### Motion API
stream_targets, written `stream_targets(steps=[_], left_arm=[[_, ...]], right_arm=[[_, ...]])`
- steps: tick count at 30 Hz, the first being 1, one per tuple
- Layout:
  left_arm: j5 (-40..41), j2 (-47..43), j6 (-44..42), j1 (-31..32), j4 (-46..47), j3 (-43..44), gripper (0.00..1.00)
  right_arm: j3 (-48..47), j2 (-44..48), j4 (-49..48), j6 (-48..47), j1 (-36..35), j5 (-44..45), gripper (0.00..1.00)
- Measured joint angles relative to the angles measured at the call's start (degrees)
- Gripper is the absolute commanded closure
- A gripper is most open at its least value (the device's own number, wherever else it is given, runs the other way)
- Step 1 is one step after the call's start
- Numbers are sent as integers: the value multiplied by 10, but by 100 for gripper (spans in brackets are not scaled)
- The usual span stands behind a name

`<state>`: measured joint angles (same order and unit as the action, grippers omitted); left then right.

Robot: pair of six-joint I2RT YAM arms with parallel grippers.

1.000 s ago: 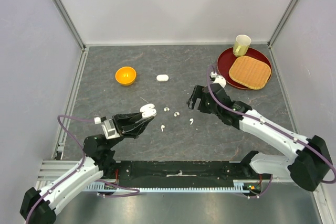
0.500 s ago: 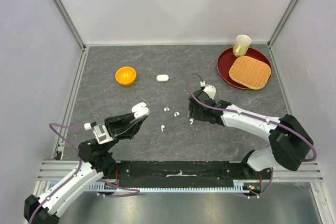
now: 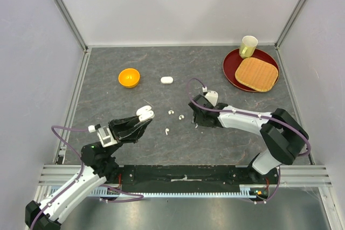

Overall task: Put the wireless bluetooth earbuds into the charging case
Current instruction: Pick up the earbud from the center of the board.

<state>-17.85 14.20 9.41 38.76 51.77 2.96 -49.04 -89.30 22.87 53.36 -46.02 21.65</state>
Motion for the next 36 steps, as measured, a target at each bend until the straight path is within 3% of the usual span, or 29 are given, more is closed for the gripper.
stream_targets(steps=[25,33,36], left_arm=[[2,12,-1,0,-16,0,98],[5,15,-1,0,-22,0,98],[9,14,-1,0,-24,0,98]], right_arm=[[-9,-34,-22,-1,-3,-17,48],[-13,-35,-26,5,-4,-23,27],[-15,-35,-26,10,-4,-23,26]])
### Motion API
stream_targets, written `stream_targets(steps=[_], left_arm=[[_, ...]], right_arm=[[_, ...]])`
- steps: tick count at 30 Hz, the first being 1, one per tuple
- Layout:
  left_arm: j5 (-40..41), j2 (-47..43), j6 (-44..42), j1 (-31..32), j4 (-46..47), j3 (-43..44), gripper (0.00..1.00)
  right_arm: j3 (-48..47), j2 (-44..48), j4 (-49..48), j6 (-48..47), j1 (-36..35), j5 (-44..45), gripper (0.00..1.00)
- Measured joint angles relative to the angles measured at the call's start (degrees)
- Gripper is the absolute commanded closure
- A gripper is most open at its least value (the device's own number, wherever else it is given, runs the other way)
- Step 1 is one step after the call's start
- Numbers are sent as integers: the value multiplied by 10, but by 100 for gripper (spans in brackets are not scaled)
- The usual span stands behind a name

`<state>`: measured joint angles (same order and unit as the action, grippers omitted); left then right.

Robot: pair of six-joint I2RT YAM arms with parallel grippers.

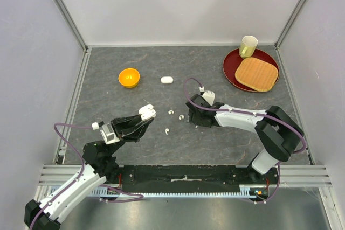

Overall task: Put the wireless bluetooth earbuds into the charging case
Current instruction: Pick up the earbud from the center of the board.

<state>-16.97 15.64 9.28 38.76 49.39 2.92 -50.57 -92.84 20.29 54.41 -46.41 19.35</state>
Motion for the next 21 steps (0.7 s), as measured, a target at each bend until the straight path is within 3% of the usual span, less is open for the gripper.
stream_targets(steps=[3,7,12,18,21], left_arm=[[2,0,0,0,0,0,98],[4,0,0,0,0,0,98],[4,0,0,0,-1,0,98],[4,0,0,0,-1,0,98],[4,0,0,0,-1,0,98]], right_arm=[[-7,0,10,3,-2,2,21],[-27,3,32,9,-4,16,2],[-31,52,50,23,-6,39,3],[-43,53,65,37,-6,34,36],[-71,0,88,43,-6,26,41]])
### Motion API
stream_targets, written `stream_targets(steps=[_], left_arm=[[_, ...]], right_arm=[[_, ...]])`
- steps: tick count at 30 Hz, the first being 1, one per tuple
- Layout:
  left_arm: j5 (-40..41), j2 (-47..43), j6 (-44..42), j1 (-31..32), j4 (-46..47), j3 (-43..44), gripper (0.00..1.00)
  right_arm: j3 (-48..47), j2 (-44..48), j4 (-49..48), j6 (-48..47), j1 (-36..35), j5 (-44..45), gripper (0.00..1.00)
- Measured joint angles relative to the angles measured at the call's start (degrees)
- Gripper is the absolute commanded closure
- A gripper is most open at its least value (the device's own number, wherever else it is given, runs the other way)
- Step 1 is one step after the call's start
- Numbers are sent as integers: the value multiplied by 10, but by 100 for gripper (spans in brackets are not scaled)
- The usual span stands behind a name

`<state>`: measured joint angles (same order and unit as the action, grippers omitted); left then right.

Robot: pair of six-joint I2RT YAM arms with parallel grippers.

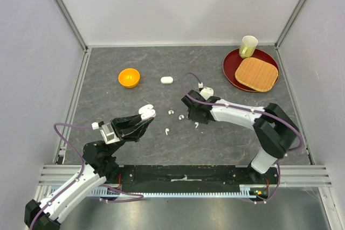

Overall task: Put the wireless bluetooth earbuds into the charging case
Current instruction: Pick up the earbud from the center of the board.

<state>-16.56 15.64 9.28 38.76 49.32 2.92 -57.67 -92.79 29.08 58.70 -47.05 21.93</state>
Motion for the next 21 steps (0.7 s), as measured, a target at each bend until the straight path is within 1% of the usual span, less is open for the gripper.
stream_targets(steps=[3,5,13,21], left_arm=[[0,-1,0,0,-2,0,98],[0,-3,0,0,-4,0,98],[1,-8,0,0,-9,0,98],[1,-3,0,0,-10,0,98]], right_arm=[[-19,-49,14,2,0,-12,44],[-19,-61,24,3,0,-14,44],[-19,-50,34,11,0,6,54],[-19,-49,34,11,0,9,55]])
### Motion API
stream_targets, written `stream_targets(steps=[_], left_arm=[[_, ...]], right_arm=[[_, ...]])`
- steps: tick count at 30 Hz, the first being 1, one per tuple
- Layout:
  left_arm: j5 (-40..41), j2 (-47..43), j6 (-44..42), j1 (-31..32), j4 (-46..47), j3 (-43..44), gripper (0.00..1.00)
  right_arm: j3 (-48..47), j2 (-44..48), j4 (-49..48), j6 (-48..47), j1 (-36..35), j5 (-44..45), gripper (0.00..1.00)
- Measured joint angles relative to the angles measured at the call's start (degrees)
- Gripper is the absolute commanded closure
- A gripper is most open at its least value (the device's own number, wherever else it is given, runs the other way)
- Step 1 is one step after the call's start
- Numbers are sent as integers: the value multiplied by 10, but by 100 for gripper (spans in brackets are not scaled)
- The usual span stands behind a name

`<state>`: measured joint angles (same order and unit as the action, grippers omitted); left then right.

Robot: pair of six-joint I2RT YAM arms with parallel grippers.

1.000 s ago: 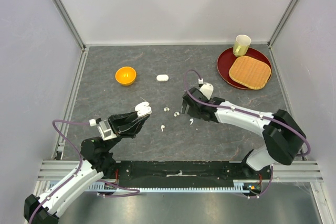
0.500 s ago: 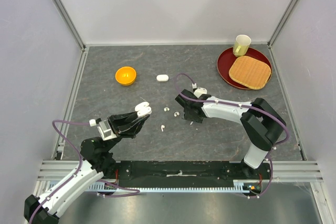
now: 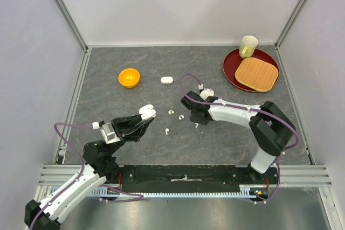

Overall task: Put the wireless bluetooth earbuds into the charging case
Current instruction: Pick up the earbud from the center of the board.

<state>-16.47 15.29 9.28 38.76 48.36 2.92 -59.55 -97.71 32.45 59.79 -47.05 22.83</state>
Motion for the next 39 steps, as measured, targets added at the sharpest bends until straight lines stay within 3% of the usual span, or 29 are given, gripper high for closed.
stream_targets(steps=[23,27,39], left_arm=[[1,6,0,0,-1,0,98],[1,6,0,0,-1,0,98],[2,6,0,0,-3,0,98]], right_arm=[[0,-21,-8,-33,0,-16,56],[0,-21,-9,-39,0,-16,62],[0,-21,-12,-43,0,-16,63]])
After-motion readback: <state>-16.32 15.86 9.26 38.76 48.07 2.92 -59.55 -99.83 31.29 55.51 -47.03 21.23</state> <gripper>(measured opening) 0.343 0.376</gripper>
